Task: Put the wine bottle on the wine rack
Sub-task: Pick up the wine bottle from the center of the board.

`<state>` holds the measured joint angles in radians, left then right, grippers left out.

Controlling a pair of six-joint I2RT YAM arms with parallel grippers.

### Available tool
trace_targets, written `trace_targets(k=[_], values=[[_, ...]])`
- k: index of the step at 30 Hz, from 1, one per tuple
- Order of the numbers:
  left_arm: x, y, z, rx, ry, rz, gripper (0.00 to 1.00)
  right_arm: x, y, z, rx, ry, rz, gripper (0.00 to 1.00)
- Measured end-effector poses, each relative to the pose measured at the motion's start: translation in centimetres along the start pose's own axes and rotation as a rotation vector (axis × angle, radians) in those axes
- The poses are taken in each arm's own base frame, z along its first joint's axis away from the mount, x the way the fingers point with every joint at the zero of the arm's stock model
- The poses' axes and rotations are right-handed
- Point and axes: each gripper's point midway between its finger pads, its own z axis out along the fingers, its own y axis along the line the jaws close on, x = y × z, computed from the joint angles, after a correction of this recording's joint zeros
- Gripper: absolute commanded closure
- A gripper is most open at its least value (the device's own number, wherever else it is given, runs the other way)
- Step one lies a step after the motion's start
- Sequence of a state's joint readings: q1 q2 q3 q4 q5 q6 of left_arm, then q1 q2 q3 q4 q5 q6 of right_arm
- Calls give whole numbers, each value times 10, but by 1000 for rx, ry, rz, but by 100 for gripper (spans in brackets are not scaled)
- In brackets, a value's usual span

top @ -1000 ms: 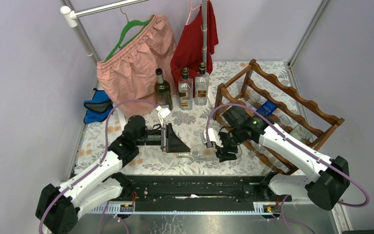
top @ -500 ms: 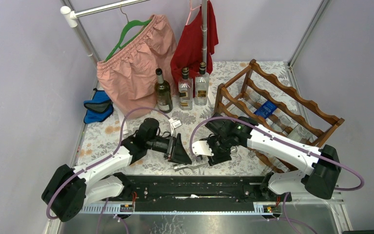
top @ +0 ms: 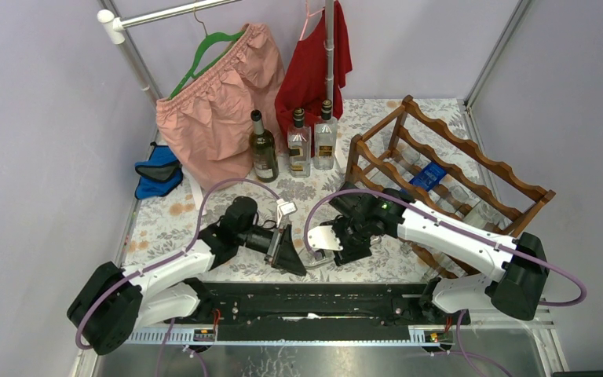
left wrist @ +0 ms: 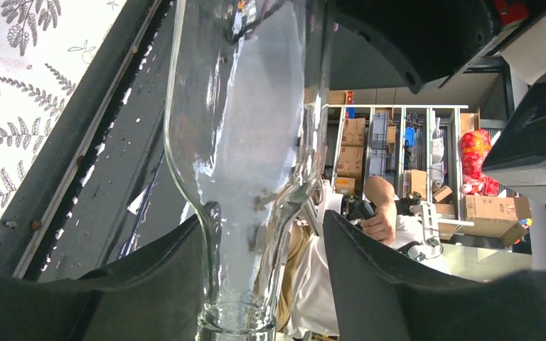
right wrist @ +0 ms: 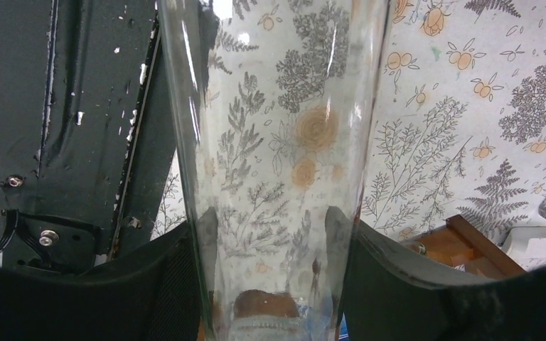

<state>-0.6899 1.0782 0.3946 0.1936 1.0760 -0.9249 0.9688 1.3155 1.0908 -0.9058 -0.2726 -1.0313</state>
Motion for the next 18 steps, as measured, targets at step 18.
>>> trace_targets(k=[18], values=[[0, -1, 2, 36, 6, 2, 40, 0, 8, 4, -15, -26, -5, 100]])
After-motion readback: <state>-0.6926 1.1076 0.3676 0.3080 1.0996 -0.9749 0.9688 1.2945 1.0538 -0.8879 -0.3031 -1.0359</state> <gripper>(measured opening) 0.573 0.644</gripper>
